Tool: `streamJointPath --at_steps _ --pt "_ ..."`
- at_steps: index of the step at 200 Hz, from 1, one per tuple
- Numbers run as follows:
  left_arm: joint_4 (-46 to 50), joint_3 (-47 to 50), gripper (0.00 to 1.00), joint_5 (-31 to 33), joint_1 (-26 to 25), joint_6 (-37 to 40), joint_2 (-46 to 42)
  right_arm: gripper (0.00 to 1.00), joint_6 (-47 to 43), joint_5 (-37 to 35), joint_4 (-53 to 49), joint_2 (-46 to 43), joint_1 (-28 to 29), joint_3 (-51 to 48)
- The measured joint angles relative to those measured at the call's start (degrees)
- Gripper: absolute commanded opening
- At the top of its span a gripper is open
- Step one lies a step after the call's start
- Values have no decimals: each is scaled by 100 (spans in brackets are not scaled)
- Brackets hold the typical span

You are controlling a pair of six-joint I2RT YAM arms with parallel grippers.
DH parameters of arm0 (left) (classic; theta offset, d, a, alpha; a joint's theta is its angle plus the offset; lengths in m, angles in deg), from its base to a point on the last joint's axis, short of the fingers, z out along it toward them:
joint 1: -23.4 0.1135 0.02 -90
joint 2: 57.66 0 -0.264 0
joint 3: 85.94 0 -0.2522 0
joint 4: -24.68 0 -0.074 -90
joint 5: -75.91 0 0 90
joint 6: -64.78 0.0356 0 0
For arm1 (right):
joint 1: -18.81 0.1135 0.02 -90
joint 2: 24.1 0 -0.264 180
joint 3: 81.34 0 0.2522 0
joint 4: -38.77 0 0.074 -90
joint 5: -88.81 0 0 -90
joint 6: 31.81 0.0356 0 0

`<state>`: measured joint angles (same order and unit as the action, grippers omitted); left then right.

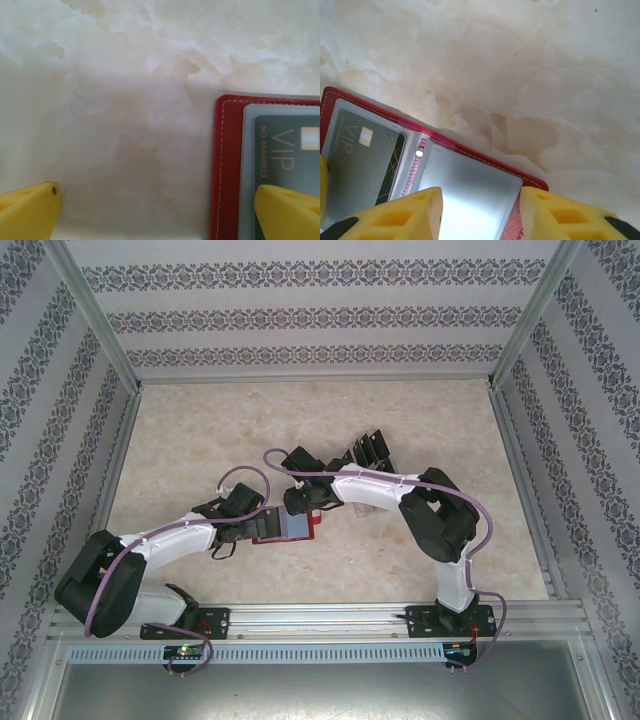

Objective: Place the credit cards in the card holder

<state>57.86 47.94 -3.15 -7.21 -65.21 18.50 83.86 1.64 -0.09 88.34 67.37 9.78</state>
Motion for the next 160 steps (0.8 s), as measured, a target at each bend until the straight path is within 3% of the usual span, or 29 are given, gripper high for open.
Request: streamJointPath --at_steps 96,160 --pt "0 0 99 0 0 -2 0 45 -11 63 9 227 11 94" --pt "0 0 99 0 0 -2 0 37 98 122 138 243 122 -63"
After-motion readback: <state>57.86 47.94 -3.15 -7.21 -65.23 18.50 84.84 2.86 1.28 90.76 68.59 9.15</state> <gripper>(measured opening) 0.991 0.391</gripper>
